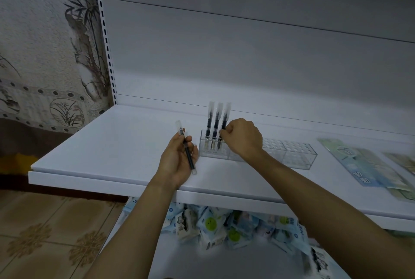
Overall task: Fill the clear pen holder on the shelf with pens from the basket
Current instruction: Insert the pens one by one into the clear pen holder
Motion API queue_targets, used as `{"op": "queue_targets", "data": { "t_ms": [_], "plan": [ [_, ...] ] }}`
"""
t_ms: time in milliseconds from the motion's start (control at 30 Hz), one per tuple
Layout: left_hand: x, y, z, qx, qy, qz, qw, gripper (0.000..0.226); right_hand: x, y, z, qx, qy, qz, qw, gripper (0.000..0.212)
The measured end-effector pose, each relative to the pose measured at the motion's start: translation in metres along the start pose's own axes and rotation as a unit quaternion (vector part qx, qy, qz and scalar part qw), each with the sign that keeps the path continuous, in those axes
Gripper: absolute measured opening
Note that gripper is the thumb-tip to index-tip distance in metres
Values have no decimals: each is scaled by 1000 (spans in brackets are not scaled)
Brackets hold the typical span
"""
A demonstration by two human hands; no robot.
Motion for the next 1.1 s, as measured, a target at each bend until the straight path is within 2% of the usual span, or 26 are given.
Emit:
{"op": "queue_targets", "data": {
  "t_ms": [167, 267, 400, 500, 600, 700, 867, 967, 1100],
  "plan": [
    [0, 1, -1, 2, -1, -1, 1000, 13, -4, 0, 0, -4, -16, 10, 1000, 31],
    [-1, 1, -1, 4, -1, -2, 1000, 14, -5, 6, 13, -52, -34, 16, 998, 24],
    [0, -1, -1, 5, 5, 1, 1000, 15, 7, 25, 21, -87, -119, 42, 988, 22],
    [1, 2, -3, 2, -3, 17, 1000, 17, 24, 38, 11, -38, -155, 78, 984, 19],
    [4, 4, -4, 16, -15, 50, 999, 26, 41, 51, -14, 87, -146, 82, 982, 11],
    [2, 4, -5, 22, -34, 45, 998, 33, 55, 65, -39, 173, -137, 72, 973, 19],
    [-1, 6, -5, 33, -37, 9, 999, 28, 59, 63, -48, 134, -214, 20, 967, 34],
    [-3, 6, -5, 32, -76, -11, 997, 25, 56, 54, -42, 90, -283, 4, 955, 20],
    [-1, 6, -8, 39, -99, -11, 994, 25, 63, 47, -41, 96, -323, 28, 941, 9]
  ]
}}
Point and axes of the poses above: each hand's wrist, its own y-axis away from the middle knuckle, its own z-axis out of the back of the hand, x = y × z, the point moved 6 cm from there along -y, towards the middle knuckle, and after that the axes turned 3 degrees about z, right-handed, at the moved point
